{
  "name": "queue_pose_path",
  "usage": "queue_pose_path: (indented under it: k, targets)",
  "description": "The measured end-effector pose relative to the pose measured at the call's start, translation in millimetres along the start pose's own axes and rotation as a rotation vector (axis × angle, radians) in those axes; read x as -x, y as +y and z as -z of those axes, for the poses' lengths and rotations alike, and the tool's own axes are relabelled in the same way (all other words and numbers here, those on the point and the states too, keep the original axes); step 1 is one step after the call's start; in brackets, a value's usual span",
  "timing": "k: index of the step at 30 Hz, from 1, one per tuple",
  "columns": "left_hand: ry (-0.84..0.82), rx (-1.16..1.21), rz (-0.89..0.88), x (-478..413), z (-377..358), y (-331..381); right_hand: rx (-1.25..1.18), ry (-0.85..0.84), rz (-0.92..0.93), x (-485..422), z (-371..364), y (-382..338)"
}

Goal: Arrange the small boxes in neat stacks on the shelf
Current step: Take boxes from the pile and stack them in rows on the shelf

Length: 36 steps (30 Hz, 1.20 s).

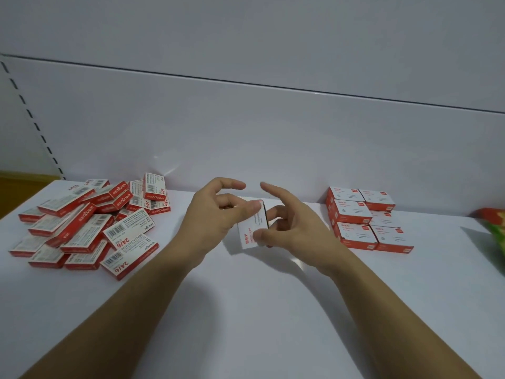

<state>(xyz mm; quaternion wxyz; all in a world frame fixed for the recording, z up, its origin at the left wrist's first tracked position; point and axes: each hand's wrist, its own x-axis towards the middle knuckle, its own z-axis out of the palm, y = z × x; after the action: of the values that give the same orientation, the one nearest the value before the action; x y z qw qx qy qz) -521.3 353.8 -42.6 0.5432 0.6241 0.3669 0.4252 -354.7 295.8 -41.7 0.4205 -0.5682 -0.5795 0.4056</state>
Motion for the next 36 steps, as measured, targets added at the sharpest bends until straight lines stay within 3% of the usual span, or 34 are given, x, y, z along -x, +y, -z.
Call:
queue_pose_path:
  k: [6,11,18,23,29,36]
  targets:
    - [0.011,-0.075,0.070,0,-9,-8,0.062,0.069,0.061,-2,-12,4]
    - [-0.089,-0.162,0.051,-3,-5,-13,-0.335,0.310,0.001,-6,-3,3]
    - [0.030,-0.265,-0.085,0,-17,-20,-0.464,0.369,-0.016,-5,-5,5]
    - [0.049,-0.500,-0.263,0,-12,-16,-0.149,0.461,0.019,-6,2,2]
    - [0.079,-0.626,-0.318,0,-14,-12,0.307,0.254,0.223,1,18,-5]
    - [0.064,-0.703,-0.352,2,-31,-5,0.769,0.282,0.409,7,50,-18]
